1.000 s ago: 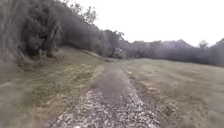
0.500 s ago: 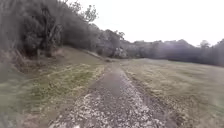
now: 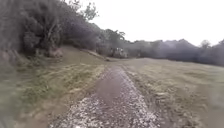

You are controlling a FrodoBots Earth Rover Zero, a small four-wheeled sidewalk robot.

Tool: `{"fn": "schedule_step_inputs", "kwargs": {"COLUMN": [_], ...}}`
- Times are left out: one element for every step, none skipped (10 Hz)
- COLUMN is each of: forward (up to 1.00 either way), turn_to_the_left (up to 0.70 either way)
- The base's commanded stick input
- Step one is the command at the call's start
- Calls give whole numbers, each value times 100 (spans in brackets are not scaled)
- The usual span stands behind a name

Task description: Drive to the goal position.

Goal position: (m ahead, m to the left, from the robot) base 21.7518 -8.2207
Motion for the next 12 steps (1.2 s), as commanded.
{"fn": "schedule_step_inputs", "kwargs": {"forward": [45, 45, 45, 45, 45, 45, 45, 45, 45, 45, 45, 45], "turn_to_the_left": [0, 0, 0, 0, 0, 0, -14, -27, -27, -27, -27, -27]}}
